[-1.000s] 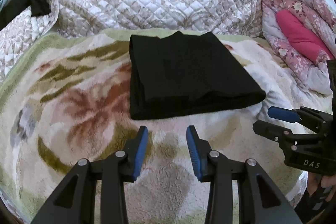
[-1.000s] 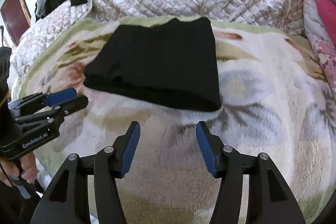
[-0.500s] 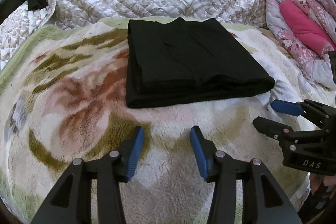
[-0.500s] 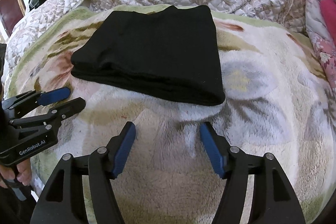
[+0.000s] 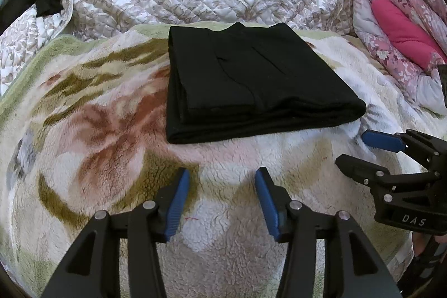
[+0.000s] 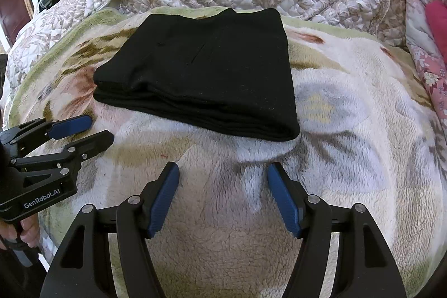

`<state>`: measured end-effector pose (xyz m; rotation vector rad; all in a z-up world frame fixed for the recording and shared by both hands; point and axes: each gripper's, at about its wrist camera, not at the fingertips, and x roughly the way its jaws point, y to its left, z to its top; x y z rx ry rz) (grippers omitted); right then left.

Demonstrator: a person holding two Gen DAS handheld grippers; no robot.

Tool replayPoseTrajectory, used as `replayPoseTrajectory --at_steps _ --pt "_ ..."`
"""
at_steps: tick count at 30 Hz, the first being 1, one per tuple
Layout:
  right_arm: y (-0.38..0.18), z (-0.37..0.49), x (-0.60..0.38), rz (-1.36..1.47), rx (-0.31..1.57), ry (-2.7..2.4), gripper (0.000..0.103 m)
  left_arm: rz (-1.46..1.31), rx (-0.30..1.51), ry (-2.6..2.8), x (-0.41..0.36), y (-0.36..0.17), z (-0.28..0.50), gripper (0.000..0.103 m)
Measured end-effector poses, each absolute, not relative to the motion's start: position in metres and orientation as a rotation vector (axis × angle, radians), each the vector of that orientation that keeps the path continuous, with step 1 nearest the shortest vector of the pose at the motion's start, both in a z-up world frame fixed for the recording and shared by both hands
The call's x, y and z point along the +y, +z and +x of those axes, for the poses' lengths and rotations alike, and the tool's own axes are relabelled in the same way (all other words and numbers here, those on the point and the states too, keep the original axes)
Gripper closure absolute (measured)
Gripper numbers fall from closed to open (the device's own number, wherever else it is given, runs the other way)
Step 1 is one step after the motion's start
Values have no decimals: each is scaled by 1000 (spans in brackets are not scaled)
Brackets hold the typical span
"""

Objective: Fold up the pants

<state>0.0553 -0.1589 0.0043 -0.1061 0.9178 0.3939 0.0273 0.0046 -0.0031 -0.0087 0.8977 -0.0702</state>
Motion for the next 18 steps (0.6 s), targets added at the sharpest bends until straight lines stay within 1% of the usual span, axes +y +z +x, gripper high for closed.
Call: replayPoseTrajectory --at_steps 18 --pt "4 55 -159 -107 916 393 36 -5 899 -68 4 -3 28 48"
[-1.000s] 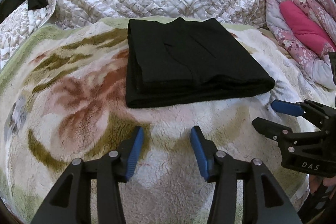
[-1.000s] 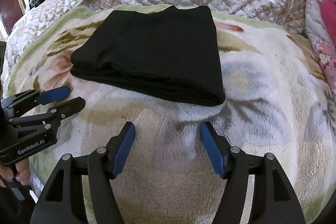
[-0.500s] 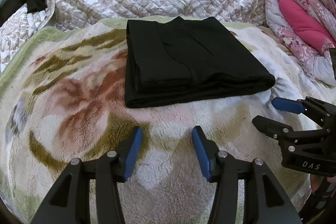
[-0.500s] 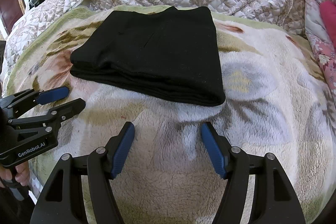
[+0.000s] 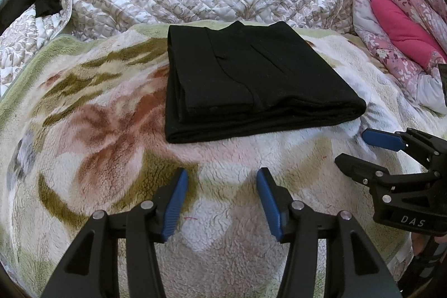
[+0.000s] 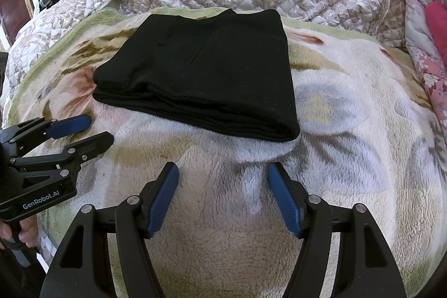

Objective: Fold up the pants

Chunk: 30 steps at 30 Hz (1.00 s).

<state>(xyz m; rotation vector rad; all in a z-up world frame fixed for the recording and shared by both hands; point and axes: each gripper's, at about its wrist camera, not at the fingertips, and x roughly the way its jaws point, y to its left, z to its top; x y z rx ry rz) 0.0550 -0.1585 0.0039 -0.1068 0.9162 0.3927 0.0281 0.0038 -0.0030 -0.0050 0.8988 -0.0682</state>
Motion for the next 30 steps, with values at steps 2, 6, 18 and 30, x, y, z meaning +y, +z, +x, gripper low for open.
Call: replayPoseTrajectory --at_steps 2,6,18,30 --pt "4 55 -158 -107 916 393 35 -6 900 -69 4 -3 28 48" --pt "4 55 -158 -107 916 392 35 -7 901 -69 4 -3 28 48" --pt "4 55 -158 -107 915 390 35 -6 902 -69 4 -3 29 48" --pt "3 54 -157 -106 914 388 35 -7 905 -70 5 -5 29 48"
